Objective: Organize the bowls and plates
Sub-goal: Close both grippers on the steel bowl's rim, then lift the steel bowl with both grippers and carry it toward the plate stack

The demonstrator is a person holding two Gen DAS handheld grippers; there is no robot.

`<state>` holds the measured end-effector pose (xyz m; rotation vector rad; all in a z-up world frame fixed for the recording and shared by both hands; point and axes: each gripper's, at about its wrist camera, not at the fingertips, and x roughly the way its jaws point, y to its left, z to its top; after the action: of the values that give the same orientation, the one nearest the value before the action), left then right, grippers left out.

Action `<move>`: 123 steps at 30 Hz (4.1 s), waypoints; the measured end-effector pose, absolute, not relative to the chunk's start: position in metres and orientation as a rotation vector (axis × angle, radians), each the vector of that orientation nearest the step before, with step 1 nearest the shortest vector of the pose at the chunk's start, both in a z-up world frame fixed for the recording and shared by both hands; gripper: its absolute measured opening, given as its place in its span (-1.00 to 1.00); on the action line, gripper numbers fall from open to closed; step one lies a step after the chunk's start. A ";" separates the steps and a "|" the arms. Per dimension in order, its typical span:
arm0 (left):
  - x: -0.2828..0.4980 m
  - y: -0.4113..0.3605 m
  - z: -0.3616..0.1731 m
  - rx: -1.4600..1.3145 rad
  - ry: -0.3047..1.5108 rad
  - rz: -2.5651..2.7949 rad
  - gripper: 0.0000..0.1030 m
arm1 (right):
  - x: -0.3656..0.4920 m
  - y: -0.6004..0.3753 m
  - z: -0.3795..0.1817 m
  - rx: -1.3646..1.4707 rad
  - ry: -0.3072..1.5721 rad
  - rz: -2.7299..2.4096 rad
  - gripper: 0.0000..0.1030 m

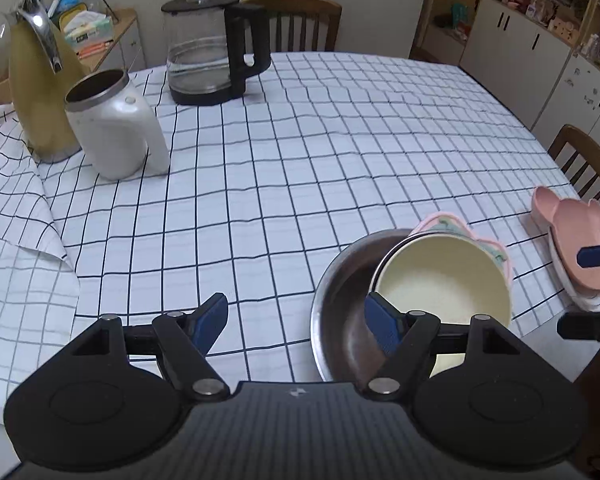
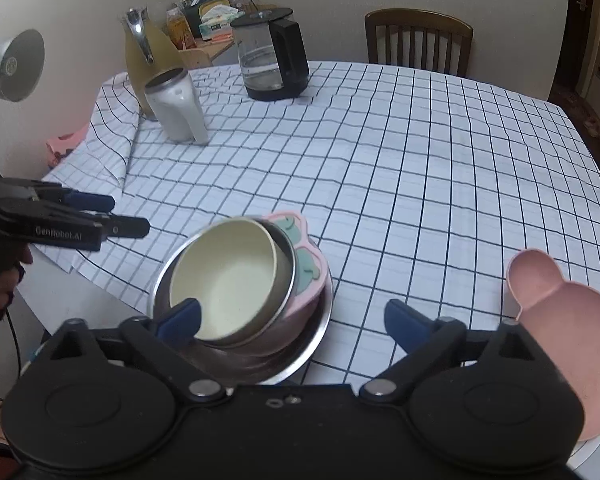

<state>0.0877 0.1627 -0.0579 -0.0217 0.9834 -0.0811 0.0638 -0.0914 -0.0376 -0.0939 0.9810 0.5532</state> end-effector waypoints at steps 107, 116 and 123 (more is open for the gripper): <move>0.168 -0.199 -0.079 0.175 1.009 -0.368 -0.73 | 0.088 -0.402 -0.063 0.171 1.120 0.194 -0.63; 0.167 -0.202 -0.096 0.148 1.039 -0.320 -0.73 | 0.095 -0.410 -0.079 0.146 1.133 0.251 -0.63; 0.167 -0.202 -0.104 0.137 1.058 -0.288 -0.72 | 0.100 -0.410 -0.086 0.127 1.152 0.287 -0.63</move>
<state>0.1670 -0.2021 -0.1045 0.1367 1.0576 -0.2875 0.0998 -0.4096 -0.0863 0.1269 1.1520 0.2866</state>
